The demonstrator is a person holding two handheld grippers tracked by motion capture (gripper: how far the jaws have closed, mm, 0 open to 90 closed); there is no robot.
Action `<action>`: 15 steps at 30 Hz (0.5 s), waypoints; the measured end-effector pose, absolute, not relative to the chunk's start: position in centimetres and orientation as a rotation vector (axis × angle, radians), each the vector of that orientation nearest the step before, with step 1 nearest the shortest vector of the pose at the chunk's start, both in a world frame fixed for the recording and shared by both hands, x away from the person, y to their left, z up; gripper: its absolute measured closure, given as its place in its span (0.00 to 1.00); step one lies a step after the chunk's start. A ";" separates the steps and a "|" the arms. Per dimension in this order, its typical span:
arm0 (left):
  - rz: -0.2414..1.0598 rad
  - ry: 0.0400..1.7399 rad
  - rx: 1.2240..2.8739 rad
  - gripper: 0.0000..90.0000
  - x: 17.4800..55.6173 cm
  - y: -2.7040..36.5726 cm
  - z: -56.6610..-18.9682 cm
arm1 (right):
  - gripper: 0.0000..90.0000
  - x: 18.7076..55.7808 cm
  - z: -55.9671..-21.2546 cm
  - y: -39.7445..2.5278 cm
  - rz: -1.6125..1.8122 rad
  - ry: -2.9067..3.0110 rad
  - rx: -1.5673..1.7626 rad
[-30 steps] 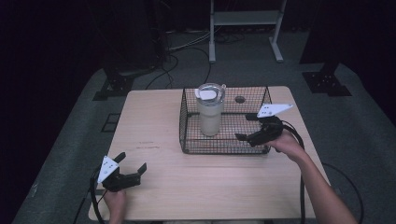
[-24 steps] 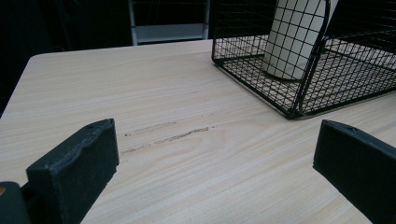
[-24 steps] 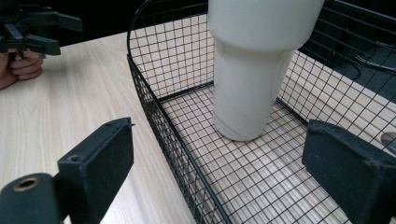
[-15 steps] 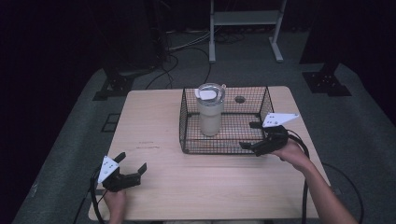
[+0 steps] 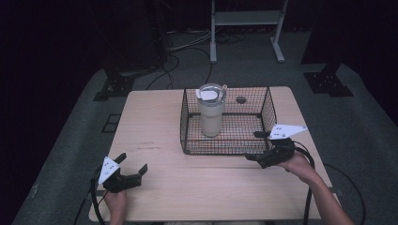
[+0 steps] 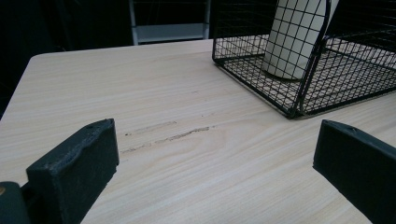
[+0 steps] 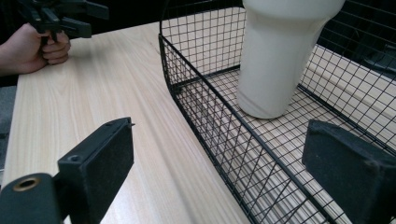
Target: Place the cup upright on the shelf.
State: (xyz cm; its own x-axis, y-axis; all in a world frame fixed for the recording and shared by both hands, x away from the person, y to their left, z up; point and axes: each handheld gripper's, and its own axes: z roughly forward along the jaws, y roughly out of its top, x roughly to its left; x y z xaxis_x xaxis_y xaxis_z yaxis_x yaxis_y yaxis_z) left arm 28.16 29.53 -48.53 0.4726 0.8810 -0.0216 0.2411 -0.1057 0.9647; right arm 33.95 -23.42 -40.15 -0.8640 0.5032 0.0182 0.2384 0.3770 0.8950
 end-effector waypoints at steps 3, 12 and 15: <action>0.728 0.990 1.623 0.00 28.2 29.5 -48.5 | 0.09 33.4 -40.4 -23.6 1.492 2.382 0.656; 0.729 0.991 1.625 0.00 28.2 29.5 -48.5 | 0.09 32.5 -41.4 -24.2 1.502 2.378 0.686; 0.731 0.989 1.625 0.00 28.1 29.5 -48.5 | 0.09 32.2 -41.8 -24.3 1.502 2.385 0.690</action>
